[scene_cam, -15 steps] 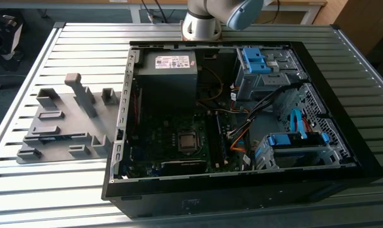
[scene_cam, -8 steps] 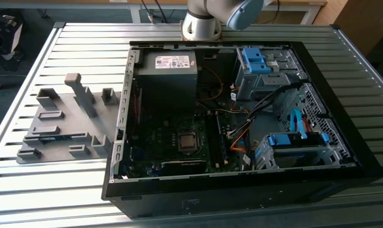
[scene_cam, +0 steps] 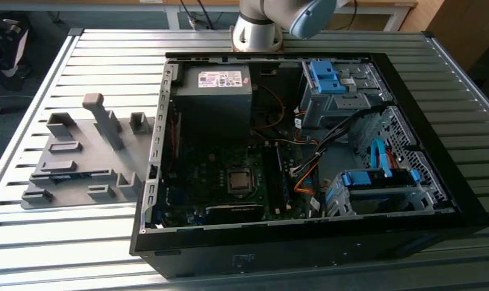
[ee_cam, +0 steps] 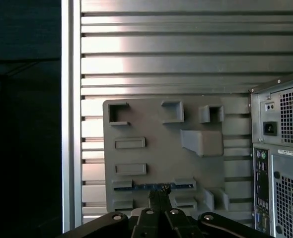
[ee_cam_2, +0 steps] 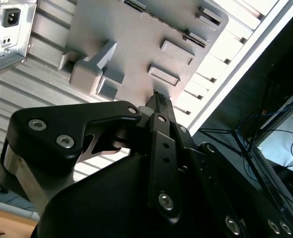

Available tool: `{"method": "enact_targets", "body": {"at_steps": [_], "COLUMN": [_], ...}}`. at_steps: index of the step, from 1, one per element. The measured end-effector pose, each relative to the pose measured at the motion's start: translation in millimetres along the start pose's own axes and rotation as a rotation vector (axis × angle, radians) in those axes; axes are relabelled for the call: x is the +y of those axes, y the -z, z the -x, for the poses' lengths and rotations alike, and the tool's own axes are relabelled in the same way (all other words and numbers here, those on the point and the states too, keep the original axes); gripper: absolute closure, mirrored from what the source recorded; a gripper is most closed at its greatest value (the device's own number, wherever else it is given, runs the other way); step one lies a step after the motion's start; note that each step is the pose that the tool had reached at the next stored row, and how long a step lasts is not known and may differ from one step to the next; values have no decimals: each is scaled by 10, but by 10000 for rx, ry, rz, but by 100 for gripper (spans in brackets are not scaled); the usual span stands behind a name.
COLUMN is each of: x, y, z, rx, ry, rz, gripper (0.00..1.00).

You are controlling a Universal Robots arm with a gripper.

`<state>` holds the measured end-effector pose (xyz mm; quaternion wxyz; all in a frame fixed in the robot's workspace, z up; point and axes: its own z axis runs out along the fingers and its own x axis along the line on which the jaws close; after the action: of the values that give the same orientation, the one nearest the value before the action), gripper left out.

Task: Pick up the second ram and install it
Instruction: 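Pick up the second ram and move it above second insertion slot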

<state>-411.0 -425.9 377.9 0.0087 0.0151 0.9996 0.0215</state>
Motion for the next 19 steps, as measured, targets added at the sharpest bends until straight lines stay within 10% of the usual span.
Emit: {"method": "enact_targets", "body": {"at_steps": [19], "x": [-3], "y": [0], "z": [-3], "rx": [65], "ry": [1576], "rz": [-6], "gripper": [89]}}
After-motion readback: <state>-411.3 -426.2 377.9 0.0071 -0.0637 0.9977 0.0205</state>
